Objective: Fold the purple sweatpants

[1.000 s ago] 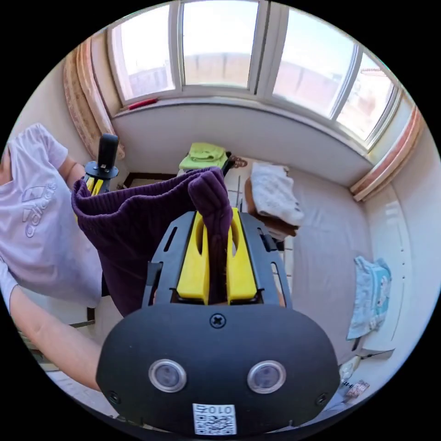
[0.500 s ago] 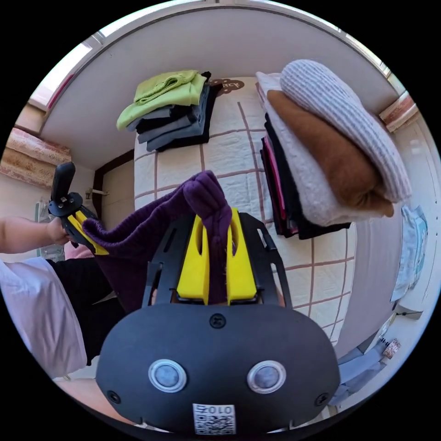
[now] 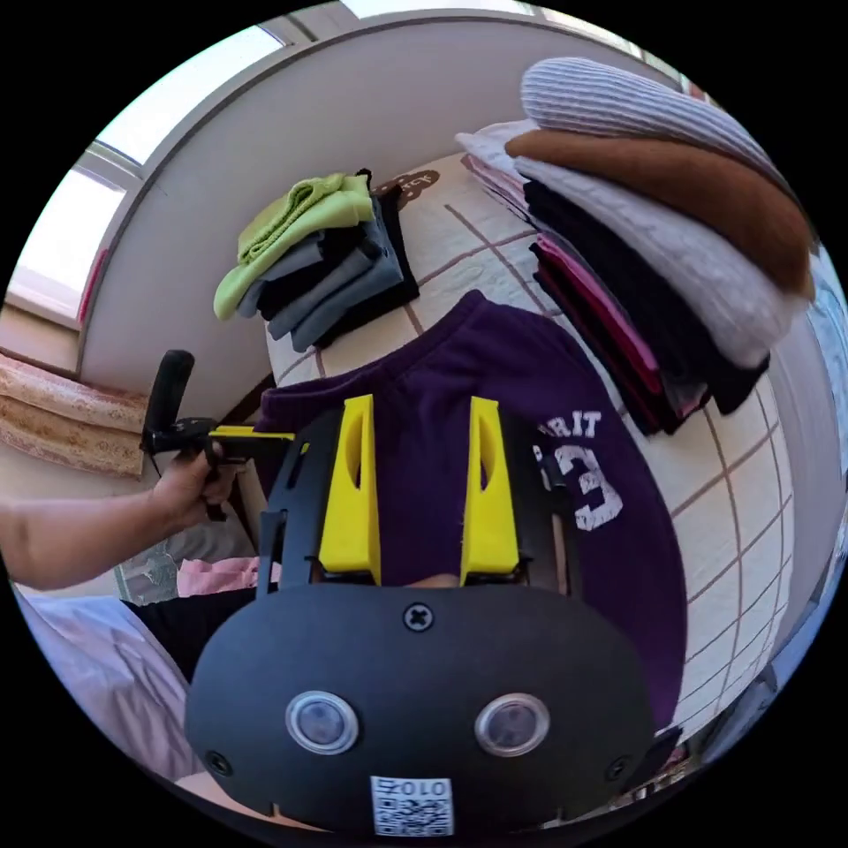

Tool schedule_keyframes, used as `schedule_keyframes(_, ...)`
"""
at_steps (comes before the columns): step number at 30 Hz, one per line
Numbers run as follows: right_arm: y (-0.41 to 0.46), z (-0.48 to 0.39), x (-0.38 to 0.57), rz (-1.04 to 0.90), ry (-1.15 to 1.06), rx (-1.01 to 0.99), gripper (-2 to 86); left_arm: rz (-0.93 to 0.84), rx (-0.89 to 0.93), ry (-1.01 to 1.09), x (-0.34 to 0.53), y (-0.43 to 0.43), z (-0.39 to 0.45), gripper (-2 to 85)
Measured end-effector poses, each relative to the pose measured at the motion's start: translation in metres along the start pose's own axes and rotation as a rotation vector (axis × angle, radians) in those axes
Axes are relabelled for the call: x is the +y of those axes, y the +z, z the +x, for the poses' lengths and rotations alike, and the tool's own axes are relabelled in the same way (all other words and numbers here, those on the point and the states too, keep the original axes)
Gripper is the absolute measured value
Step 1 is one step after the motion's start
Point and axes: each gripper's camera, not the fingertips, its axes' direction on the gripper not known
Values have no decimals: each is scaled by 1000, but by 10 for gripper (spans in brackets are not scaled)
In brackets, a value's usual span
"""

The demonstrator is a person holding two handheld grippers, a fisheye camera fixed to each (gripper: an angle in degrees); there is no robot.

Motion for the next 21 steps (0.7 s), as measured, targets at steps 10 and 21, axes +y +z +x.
schedule_keyframes(10, -47, 106, 534, 72, 928, 192, 148, 46, -34, -25, 28, -76, 9, 43)
schedule_keyframes(21, -32, 156, 826, -11, 1050, 171, 193, 111, -125, 37, 59, -151, 48, 56)
